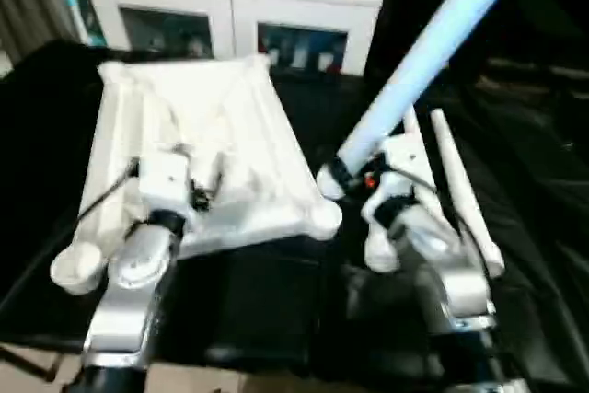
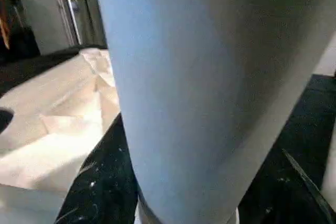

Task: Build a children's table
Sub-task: Rotate table base

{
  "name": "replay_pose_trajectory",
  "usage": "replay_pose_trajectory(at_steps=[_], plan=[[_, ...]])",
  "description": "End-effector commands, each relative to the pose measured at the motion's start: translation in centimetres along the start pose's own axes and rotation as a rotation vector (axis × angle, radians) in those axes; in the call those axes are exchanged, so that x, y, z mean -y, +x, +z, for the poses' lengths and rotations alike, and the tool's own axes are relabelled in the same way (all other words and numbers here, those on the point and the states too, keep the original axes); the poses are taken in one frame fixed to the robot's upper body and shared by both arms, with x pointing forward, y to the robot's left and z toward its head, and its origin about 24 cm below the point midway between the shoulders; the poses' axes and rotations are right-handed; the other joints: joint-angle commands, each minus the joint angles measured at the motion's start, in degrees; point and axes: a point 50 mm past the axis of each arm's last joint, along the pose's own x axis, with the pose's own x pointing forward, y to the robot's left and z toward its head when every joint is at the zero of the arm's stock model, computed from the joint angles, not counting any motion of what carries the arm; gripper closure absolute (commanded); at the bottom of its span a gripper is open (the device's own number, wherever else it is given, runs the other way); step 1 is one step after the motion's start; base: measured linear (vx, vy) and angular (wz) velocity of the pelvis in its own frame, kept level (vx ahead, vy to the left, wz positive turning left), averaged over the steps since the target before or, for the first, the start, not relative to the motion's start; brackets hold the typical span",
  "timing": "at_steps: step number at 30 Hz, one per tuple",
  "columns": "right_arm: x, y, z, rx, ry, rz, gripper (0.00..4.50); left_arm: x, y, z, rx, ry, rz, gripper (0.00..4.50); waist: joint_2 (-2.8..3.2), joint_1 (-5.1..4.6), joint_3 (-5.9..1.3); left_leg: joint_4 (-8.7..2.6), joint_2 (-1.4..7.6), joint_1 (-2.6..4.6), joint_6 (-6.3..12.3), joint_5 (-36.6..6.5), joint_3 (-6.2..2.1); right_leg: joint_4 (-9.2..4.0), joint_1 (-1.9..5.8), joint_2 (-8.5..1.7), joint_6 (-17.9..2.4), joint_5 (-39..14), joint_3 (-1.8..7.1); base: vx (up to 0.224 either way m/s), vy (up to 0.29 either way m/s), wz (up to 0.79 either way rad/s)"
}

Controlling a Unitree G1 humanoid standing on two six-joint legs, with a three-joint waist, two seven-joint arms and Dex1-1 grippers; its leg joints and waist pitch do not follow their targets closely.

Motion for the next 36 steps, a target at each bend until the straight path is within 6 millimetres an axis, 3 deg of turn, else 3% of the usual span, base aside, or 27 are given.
replay_pose_trajectory(at_steps=[1,2,3,4,5,6,7,9,11,14,21,23,26,28,36], plan=[[0.1,0.4,0.9,0.004,0.01,0.059,2.62,0.0,0.3,-0.2,-0.033,0.037,-0.187,0.83,-0.06,0.08,-4.47,-2.93,2.0,0.8,9.19,29.97,-0.79,-0.6,2.89,-3.57,-10.12,32.67,2.71,0.0,0.0,0.0],[0.1,0.4,0.9,0.004,0.01,0.059,2.62,0.0,0.3,-0.2,-0.033,0.037,-0.187,0.83,0.39,0.18,-4.19,-3.59,2.5,0.96,7.68,21.23,-0.6,-1.24,2.65,-3.86,-10.18,24.84,2.71,0.0,0.0,0.0],[0.3,0.5,1.0,-0.005,0.007,0.078,2.62,-0.2,0.6,-0.2,-0.053,0.064,-0.245,0.83,0.4,-0.01,-3.81,-4.02,2.79,0.83,6.99,16.61,-0.5,-1.68,2.61,-4.15,-10.68,20.63,2.74,-0.077,-0.031,0.0],[0.4,0.6,1.1,-0.013,0.001,0.091,2.62,-0.3,0.7,-0.2,-0.071,0.079,-0.293,0.7,0.2,0.07,-3.02,-4.92,3.19,0.92,5.32,7.04,-0.19,-2.65,2.56,-4.61,-11.43,11.7,3.05,-0.077,-0.031,0.0],[0.5,0.7,1.1,-0.02,-0.006,0.102,2.62,-0.5,0.8,-0.2,-0.091,0.09,-0.34,0.7,0.44,0.01,-2.72,-5.57,3.73,1.23,2.98,0.46,-0.13,-3.19,2.52,-4.9,-11.98,5.68,3.18,-0.085,-0.041,0.02],[0.7,0.8,1.3,-0.028,-0.007,0.119,2.62,-0.6,1.0,-0.2,-0.121,0.088,-0.398,0.53,0.11,-0.04,-2.42,-5.91,3.66,1.42,2.06,-2.66,0.09,-3.64,2.39,-4.88,-11.87,2.31,3.26,-0.092,-0.042,0.02],[1.1,1.0,1.5,-0.047,-0.008,0.162,2.62,-0.8,1.1,-0.4,-0.196,0.094,-0.531,0.44,0.2,-0.03,-1.93,-6.47,3.71,1.78,0.05,-8.6,0.43,-4.26,2.13,-4.96,-11.43,-4.99,3.39,-0.092,-0.042,0.02],[1.2,1.0,1.7,-0.057,-0.014,0.185,2.62,-1.0,1.2,-0.5,-0.236,0.1,-0.59,0.4,0.28,0.19,-1.54,-6.85,3.69,2.41,-2.13,-14.77,0.68,-5.38,1.66,-5.16,-9.34,-15.56,3.67,-0.091,-0.041,0.01],[1.5,1.1,1.9,-0.07,-0.033,0.212,2.62,-1.3,1.4,-0.7,-0.276,0.113,-0.643,0.2,0.14,0.59,-1.31,-7.35,3.8,2.33,-3.03,-15.32,0.53,-6.02,1.7,-5.46,-7.26,-20.11,3.89,-0.075,-0.035,-0.02],[2.0,1.2,2.1,-0.097,-0.099,0.229,2.62,-1.6,2.3,-1.1,-0.342,0.123,-0.724,0.2,0.31,1.15,-1.83,-7.28,3.74,2.34,-2.95,-12.46,0.59,-5.93,1.71,-5.33,-7.07,-17.87,3.9,0.0,0.0,0.0],[2.1,1.2,2.2,-0.098,-0.123,0.257,2.62,-2.4,5.0,-1.6,-0.387,0.162,-0.697,0.2,0.19,1.61,-2.75,-7.0,3.7,1.59,-1.91,-6.26,0.71,-4.54,2.52,-5.22,-10.09,-3.87,3.51,0.0,0.0,0.0],[2.1,1.1,2.2,-0.095,-0.117,0.26,2.62,-2.5,5.5,-1.6,-0.398,0.147,-0.705,0.55,0.17,1.44,-3.19,-6.52,3.41,1.22,-0.71,-2.31,0.87,-3.79,2.68,-4.89,-11.61,4.32,3.42,0.0,0.0,0.0],[2.1,1.0,2.0,-0.106,-0.093,0.281,2.62,-2.4,5.7,-1.9,-0.445,0.126,-0.765,0.67,0.26,1.57,-3.36,-6.2,3.38,1.07,1.42,0.12,0.94,-3.42,2.77,-5.0,-13.22,9.5,3.27,0.0,0.0,0.0],[2.1,1.0,2.0,-0.108,-0.089,0.284,2.62,-2.3,5.7,-2.0,-0.456,0.116,-0.796,0.92,0.34,1.57,-3.2,-6.27,3.54,0.97,1.81,-0.22,0.92,-3.47,2.75,-5.07,-13.88,9.44,3.21,0.0,0.0,0.0],[2.3,1.0,1.9,-0.099,-0.094,0.252,2.62,-2.1,6.2,-2.0,-0.453,0.075,-0.836,1.47,0.53,1.79,-2.7,-6.7,3.83,1.29,-0.36,-5.92,0.92,-4.35,2.59,-5.36,-13.62,0.87,3.31,0.0,0.0,0.0]])
